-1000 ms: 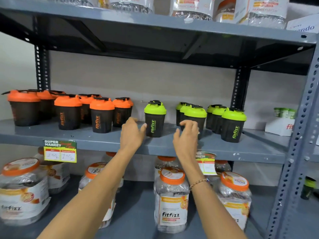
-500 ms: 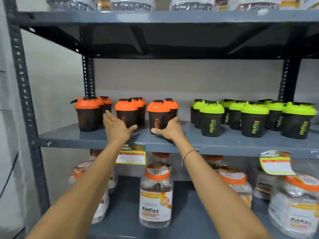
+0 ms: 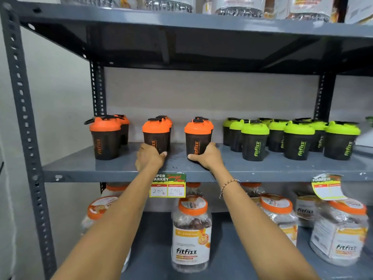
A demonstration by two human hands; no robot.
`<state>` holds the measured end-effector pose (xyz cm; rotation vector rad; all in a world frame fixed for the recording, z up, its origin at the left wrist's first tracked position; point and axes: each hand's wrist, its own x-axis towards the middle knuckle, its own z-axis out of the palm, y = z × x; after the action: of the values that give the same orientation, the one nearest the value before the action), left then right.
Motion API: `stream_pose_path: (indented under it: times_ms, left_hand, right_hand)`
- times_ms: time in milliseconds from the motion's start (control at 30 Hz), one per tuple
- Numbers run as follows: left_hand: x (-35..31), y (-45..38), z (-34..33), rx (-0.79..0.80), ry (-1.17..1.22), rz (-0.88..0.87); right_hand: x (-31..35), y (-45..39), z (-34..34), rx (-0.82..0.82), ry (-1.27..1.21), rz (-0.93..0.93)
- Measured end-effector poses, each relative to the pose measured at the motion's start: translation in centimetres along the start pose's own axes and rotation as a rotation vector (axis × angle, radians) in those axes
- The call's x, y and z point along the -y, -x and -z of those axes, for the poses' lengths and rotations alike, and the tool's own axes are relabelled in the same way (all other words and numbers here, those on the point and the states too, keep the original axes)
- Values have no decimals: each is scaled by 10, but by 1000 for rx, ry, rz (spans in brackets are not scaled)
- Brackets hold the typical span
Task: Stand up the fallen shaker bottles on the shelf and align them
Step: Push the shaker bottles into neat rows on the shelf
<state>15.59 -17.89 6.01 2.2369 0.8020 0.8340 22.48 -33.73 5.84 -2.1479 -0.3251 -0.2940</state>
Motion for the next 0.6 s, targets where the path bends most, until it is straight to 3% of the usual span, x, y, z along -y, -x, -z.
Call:
stream_pose_path:
  times_ms: [100, 600]
  left_hand:
    - [15, -16, 10, 11, -7, -25]
    - [15, -5, 5, 17, -58, -74]
  right_hand:
    - [21, 8, -5, -117, 19, -74]
    - [7, 3, -5, -94, 12, -108]
